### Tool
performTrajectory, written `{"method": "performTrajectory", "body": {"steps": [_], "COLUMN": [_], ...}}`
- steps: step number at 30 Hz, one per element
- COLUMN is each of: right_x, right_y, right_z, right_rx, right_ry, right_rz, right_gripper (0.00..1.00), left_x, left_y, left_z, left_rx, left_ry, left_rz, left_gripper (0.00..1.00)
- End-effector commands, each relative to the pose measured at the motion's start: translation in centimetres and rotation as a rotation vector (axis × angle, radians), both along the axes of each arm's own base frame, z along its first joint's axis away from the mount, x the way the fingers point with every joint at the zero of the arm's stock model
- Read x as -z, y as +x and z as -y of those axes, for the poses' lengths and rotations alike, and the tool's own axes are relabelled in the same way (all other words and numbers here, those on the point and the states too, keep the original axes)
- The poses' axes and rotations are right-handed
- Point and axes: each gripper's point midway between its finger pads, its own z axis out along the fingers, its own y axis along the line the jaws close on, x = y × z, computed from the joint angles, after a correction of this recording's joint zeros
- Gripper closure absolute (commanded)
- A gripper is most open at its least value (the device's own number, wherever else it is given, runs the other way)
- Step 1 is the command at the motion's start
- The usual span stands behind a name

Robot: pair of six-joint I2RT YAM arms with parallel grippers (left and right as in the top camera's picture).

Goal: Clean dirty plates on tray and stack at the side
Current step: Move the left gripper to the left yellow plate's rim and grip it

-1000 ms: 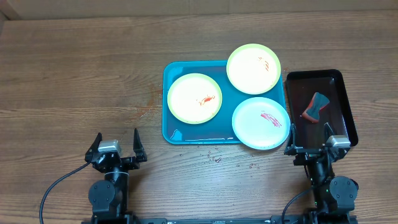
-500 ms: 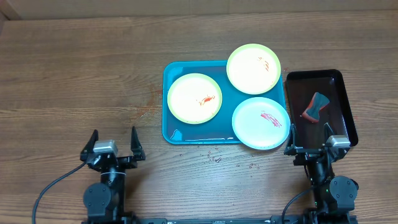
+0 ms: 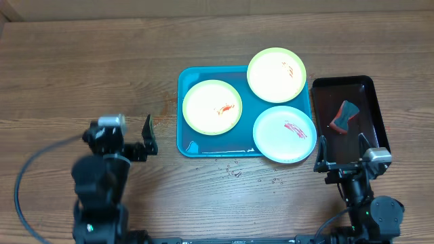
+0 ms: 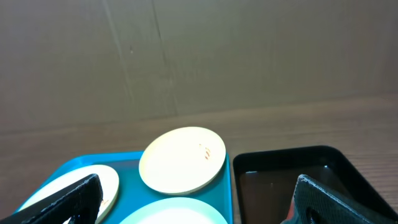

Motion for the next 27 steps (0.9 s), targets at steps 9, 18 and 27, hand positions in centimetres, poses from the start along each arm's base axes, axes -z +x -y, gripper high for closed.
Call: {"method": "performTrajectory", "body": {"steps": [9, 18, 27], "right_x": [-6.1, -9.1, -7.9], "right_y": [0.6, 4.9, 8.4], "right_z": [-0.8, -2.5, -3.0], "right_rx": [-0.047, -0.139, -0.159], "right_ry": [0.005, 0.033, 0.070], "right_rz": [-0.105, -0.455, -0.839], "right_gripper": [0.00, 0.00, 0.00], "left_x": [-5.3, -5.1, -0.6], "left_y": [5.6, 8.9, 10.7], "left_z": [2.7, 6.7, 9.7], "left_rx": [0.194, 0.362, 0.495], "left_ry": [0.039, 0.175, 0.078], "left_rz": [-0.270, -0.556, -0.863], "left_gripper": [0.00, 0.00, 0.00]}}
